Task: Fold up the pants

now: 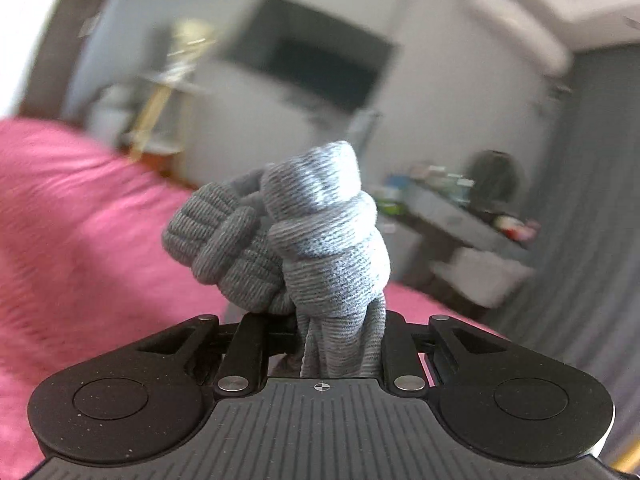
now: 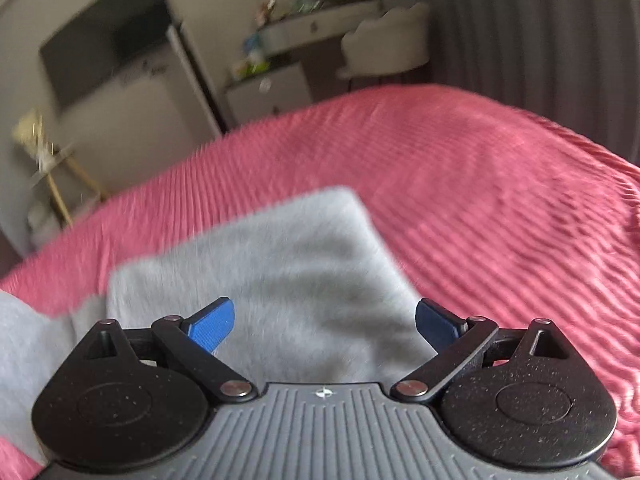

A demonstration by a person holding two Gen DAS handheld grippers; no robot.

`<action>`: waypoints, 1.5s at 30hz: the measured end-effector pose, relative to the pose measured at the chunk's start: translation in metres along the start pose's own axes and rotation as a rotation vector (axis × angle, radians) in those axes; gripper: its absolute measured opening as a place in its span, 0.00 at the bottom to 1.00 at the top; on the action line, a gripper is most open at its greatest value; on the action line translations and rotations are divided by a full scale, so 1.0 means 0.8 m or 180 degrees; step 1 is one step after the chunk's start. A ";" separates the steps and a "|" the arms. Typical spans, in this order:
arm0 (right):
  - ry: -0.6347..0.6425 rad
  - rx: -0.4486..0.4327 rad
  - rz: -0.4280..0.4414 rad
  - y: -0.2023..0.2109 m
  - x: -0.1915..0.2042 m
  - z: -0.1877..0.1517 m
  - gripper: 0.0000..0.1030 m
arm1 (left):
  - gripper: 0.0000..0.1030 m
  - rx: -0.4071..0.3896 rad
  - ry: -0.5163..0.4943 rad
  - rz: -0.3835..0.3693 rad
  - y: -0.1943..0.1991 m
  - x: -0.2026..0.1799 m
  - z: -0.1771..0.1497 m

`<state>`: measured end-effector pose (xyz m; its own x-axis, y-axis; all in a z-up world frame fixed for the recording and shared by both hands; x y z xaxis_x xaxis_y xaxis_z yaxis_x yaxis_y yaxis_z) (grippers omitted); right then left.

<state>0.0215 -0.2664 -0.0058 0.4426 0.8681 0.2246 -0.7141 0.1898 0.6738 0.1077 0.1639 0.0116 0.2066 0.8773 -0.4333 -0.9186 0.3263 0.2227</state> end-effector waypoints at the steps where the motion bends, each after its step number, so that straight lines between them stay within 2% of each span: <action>1: -0.0082 -0.0068 0.0016 0.008 -0.009 0.007 0.95 | 0.19 0.0014 -0.0121 -0.0150 -0.005 -0.044 -0.005; 4: -0.0318 -0.0230 -0.0003 0.029 -0.037 0.023 0.95 | 0.19 0.0228 -0.0503 -0.0381 -0.026 -0.153 -0.045; 6: -0.0410 -0.0312 0.0006 0.036 -0.058 0.028 0.95 | 0.20 0.0482 -0.0719 -0.0465 -0.051 -0.217 -0.094; 7: -0.0452 -0.0323 0.0000 0.037 -0.070 0.029 0.95 | 0.21 0.0646 -0.0717 -0.0473 -0.067 -0.242 -0.124; 9: -0.0655 -0.0288 0.0021 0.034 -0.092 0.025 0.95 | 0.26 0.1017 -0.0866 -0.0456 -0.104 -0.282 -0.191; 10: -0.0817 -0.0220 0.0073 0.027 -0.104 0.021 0.95 | 0.35 0.1261 -0.0934 -0.0409 -0.125 -0.294 -0.228; 11: -0.1000 -0.0099 0.0112 0.017 -0.115 0.018 0.95 | 0.42 0.1589 -0.1036 -0.0321 -0.146 -0.300 -0.268; 12: -0.1142 0.0028 0.0156 0.006 -0.123 0.015 0.95 | 0.42 0.1872 -0.1159 -0.0165 -0.161 -0.299 -0.300; 13: -0.1222 0.0130 0.0182 -0.003 -0.129 0.012 0.95 | 0.43 0.1866 -0.1423 -0.0097 -0.161 -0.305 -0.319; 14: -0.1251 0.0190 0.0185 -0.009 -0.131 0.011 0.95 | 0.49 0.1667 -0.1728 -0.0096 -0.149 -0.316 -0.325; 15: -0.1246 0.0213 0.0210 -0.014 -0.131 0.010 0.95 | 0.56 0.1619 -0.1896 -0.0133 -0.140 -0.324 -0.326; 16: -0.1226 0.0226 0.0246 -0.015 -0.129 0.008 0.95 | 0.65 0.1708 -0.1910 -0.0213 -0.133 -0.329 -0.321; 17: -0.1203 0.0236 0.0301 -0.018 -0.127 0.007 0.95 | 0.68 0.1796 -0.1790 -0.0295 -0.126 -0.329 -0.314; 19: -0.1192 0.0249 0.0382 -0.025 -0.121 0.006 0.95 | 0.69 0.1896 -0.1385 -0.0629 -0.109 -0.319 -0.290; 21: -0.1209 0.0317 0.0400 -0.034 -0.118 0.005 0.95 | 0.73 0.1889 -0.1085 -0.0770 -0.093 -0.302 -0.265; 22: -0.1208 0.0354 0.0428 -0.035 -0.117 0.005 0.95 | 0.75 0.1836 -0.0922 -0.0768 -0.086 -0.287 -0.247; 25: -0.1247 0.0436 0.0587 -0.037 -0.117 0.002 0.95 | 0.79 0.1607 -0.0384 -0.0444 -0.062 -0.221 -0.197; 27: -0.1293 0.0398 0.0704 -0.031 -0.117 0.004 0.95 | 0.83 0.1459 -0.0165 -0.0157 -0.051 -0.175 -0.174; 30: -0.1241 0.0444 0.0852 -0.029 -0.108 0.005 0.95 | 0.85 0.1261 -0.0080 0.0562 -0.042 -0.100 -0.156; 31: -0.1205 0.0518 0.0895 -0.032 -0.102 0.005 0.95 | 0.85 0.1278 -0.0073 0.0791 -0.040 -0.079 -0.160; 33: -0.1174 0.0699 0.0957 -0.040 -0.091 0.003 0.94 | 0.85 0.1304 0.0048 0.1038 -0.039 -0.051 -0.168; 35: -0.1171 0.0705 0.0934 -0.041 -0.080 0.006 0.94 | 0.82 0.1385 0.0319 0.1155 -0.043 -0.027 -0.182; 37: -0.1175 0.0726 0.0907 -0.045 -0.068 0.010 0.94 | 0.82 0.1444 0.0577 0.1119 -0.051 -0.011 -0.183; 41: -0.0973 0.0698 0.0778 -0.040 -0.043 0.012 0.93 | 0.84 0.1270 0.0519 0.1034 -0.054 -0.013 -0.185; 42: -0.0923 0.0723 0.0747 -0.041 -0.037 0.011 0.90 | 0.84 0.1275 0.0557 0.1001 -0.058 -0.011 -0.187; 45: -0.0828 0.0762 0.0587 -0.052 -0.026 0.008 0.54 | 0.85 0.1338 0.0729 0.0972 -0.051 -0.006 -0.191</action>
<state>0.0458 -0.2956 -0.0340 0.4632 0.7267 0.5073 -0.6614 -0.0975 0.7436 0.0933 0.0930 -0.1288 -0.1687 0.8703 -0.4627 -0.7025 0.2231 0.6759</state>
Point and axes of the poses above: each gripper's, at about its wrist camera, not at the fingertips, and y roughly against the way its jaws point, x to its left, z to its top, the point moved 5 cm from there along -y, roughly the way its jaws point, and after that the axes turned 7 degrees about -z, right-handed, at the moved point
